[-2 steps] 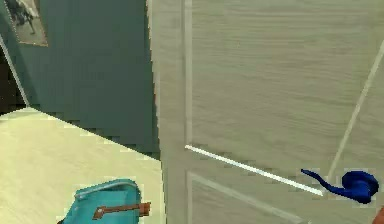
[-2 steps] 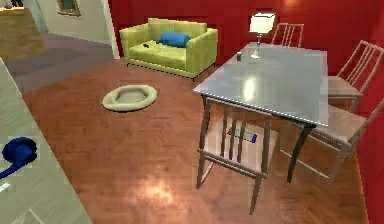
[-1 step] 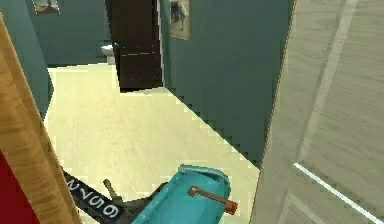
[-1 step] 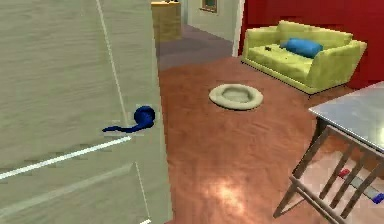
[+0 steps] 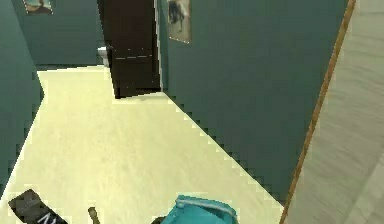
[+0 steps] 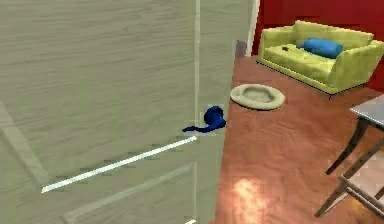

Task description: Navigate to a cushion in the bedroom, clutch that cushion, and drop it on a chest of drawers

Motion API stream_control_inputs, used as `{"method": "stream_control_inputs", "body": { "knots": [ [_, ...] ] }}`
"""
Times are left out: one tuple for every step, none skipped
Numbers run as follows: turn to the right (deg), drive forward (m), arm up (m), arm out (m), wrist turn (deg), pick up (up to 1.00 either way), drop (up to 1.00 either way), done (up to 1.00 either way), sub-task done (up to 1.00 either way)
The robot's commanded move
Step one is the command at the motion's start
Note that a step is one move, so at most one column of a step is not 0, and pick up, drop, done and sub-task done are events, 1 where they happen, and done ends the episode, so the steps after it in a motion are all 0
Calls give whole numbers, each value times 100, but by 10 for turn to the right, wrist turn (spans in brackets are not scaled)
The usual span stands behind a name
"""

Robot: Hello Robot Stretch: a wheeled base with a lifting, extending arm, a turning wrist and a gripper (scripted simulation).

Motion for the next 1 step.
{"method": "stream_control_inputs", "body": {
  "knots": [
    [-120,0,0,0,0,0,0,0,0]
  ]
}}
